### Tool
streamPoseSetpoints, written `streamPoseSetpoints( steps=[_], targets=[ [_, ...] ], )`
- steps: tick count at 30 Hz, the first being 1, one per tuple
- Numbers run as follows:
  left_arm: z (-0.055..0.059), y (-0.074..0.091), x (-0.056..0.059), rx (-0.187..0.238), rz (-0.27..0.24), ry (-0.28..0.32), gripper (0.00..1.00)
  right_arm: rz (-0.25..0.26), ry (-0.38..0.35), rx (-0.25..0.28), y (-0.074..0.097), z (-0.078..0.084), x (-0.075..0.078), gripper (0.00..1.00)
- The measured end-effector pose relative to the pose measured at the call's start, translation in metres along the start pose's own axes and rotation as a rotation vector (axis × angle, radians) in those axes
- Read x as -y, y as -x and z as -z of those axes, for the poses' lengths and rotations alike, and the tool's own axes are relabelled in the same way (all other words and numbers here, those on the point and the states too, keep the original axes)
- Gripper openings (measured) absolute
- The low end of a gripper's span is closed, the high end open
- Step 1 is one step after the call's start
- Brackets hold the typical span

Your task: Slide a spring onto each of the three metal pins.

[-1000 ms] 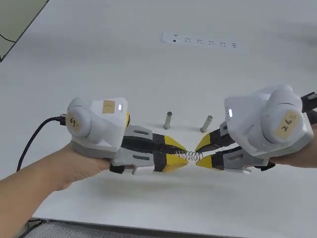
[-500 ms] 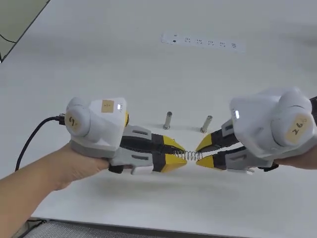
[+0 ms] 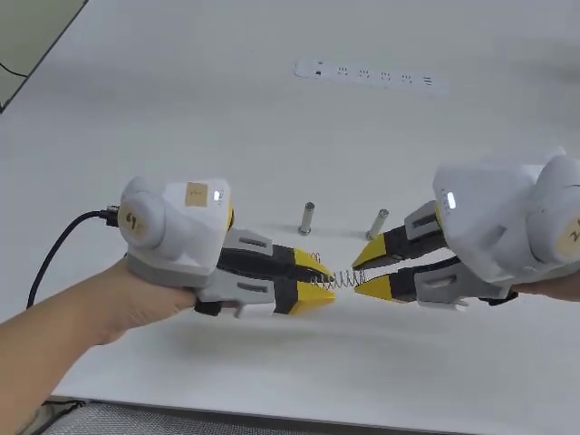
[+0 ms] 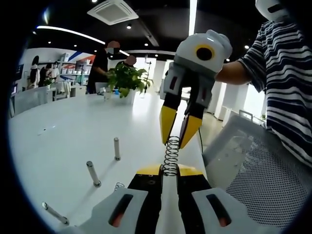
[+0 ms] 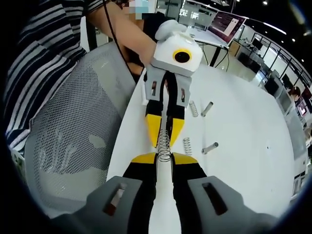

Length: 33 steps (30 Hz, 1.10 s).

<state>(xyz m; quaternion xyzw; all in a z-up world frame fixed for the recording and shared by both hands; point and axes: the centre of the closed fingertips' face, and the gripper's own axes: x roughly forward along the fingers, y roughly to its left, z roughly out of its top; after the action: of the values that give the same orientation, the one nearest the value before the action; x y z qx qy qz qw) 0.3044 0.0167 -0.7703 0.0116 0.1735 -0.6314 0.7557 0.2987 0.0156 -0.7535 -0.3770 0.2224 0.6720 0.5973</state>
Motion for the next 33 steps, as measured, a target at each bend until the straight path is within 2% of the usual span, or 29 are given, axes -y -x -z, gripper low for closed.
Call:
streamPoseSetpoints(
  steps=[2, 5, 14, 15, 17, 22, 33],
  targets=[
    [0.001, -0.001, 0.001, -0.005, 0.002, -0.004, 0.07, -0.003, -0.02, 0.037, 0.001, -0.007, 0.001, 0.13],
    [0.0, 0.0, 0.0, 0.0, -0.002, -0.005, 0.07, -0.002, 0.002, 0.028, 0.001, -0.007, 0.003, 0.13],
    [-0.001, 0.001, -0.002, 0.008, -0.003, -0.001, 0.07, 0.014, -0.015, 0.08, 0.003, -0.014, 0.003, 0.13],
    [-0.001, 0.001, -0.002, 0.005, -0.005, -0.004, 0.07, 0.017, -0.029, 0.104, 0.004, -0.018, 0.004, 0.13],
    [-0.001, -0.001, -0.001, 0.006, 0.0, -0.004, 0.07, 0.02, -0.035, 0.119, 0.004, -0.021, 0.005, 0.13],
    [-0.001, -0.001, -0.001, 0.006, -0.001, -0.006, 0.07, 0.026, -0.026, 0.125, 0.004, -0.024, 0.005, 0.12],
    [-0.003, -0.007, 0.005, 0.014, 0.013, -0.007, 0.07, 0.042, -0.039, 0.187, 0.001, -0.041, 0.006, 0.12]
  ],
)
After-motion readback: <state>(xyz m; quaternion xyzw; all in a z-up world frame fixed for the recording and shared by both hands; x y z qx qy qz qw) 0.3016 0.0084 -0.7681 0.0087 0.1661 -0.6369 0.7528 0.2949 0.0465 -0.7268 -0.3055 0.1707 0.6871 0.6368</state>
